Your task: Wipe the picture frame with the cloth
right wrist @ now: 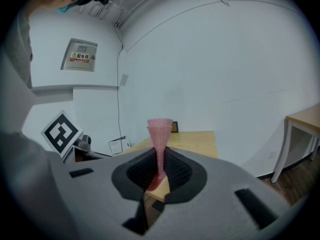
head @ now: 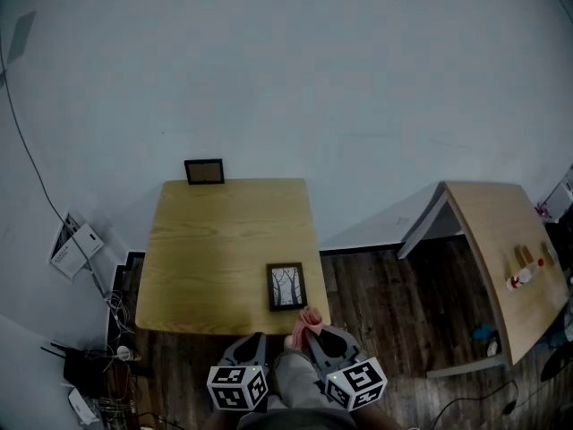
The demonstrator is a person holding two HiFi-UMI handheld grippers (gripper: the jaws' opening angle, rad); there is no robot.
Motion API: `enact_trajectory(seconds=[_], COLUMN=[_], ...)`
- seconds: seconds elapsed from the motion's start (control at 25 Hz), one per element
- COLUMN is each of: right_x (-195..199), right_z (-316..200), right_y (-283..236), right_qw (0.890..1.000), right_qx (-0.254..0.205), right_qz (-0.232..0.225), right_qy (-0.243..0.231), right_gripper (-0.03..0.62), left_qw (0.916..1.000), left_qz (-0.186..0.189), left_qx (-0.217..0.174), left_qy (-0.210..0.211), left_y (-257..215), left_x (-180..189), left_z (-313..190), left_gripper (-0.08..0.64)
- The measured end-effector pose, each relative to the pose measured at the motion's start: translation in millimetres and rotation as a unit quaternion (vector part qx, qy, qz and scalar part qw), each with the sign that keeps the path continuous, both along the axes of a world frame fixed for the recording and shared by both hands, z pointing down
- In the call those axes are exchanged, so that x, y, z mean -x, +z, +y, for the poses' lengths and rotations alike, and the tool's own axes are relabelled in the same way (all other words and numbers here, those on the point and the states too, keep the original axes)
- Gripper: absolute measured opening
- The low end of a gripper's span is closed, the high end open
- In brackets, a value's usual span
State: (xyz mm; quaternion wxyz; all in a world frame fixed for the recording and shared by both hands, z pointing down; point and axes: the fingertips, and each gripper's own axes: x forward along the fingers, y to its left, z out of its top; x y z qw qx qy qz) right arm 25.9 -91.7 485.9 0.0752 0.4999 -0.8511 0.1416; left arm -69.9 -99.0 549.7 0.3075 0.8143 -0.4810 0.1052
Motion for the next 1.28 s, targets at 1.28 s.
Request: enact_trajectory(seconds=[1.28], right_x=[7], right_z=[-179], right_y=[108], right_qw=[0.987], right_qx=[0.096], right_qz=[0.086], right_qy=[-0.101], right_gripper=[0.018], left_qw=[0.9812], left_qz=[-0.057], left_qx=[0.184], left_qy=[0.002], left_y=[134], left_x=[-37], left_z=[-113], left_gripper=[0.107])
